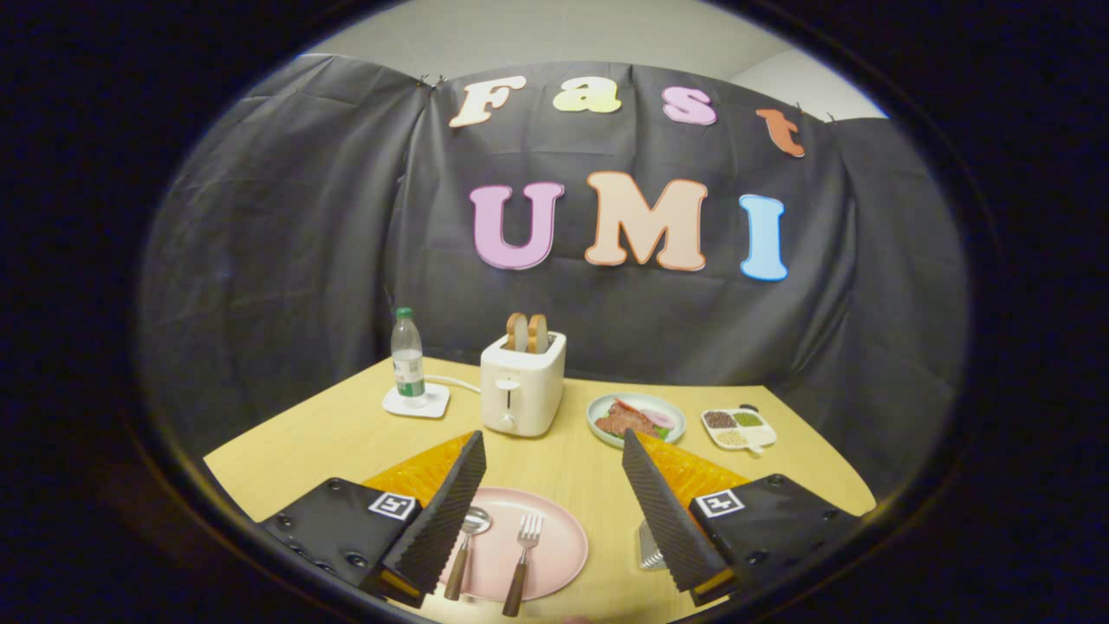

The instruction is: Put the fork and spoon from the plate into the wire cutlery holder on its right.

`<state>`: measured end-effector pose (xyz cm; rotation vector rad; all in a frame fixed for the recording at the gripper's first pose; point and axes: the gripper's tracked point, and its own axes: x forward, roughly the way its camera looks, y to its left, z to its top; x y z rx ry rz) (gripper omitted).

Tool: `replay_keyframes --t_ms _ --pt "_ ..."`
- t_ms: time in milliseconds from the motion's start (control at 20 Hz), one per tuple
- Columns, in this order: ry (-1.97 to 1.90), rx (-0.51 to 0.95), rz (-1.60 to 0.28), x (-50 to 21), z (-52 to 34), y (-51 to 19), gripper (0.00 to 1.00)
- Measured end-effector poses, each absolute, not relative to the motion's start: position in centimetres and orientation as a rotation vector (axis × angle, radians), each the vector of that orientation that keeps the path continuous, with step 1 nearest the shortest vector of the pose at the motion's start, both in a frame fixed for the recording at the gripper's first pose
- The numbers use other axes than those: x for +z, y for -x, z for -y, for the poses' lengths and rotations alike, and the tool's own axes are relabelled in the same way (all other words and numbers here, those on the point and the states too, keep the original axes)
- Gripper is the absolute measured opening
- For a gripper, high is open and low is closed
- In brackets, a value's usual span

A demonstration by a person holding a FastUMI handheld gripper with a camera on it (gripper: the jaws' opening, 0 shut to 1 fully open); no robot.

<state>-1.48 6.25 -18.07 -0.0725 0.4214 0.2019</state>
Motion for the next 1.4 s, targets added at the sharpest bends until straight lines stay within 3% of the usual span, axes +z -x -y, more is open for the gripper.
replay_keyframes --t_ms 1100,1400 --pt "0.185 0.264 -0.855 -36.6 -6.9 6.8 1.0" --pt "0.207 0.264 -0.889 -37.7 -7.0 7.0 0.6"
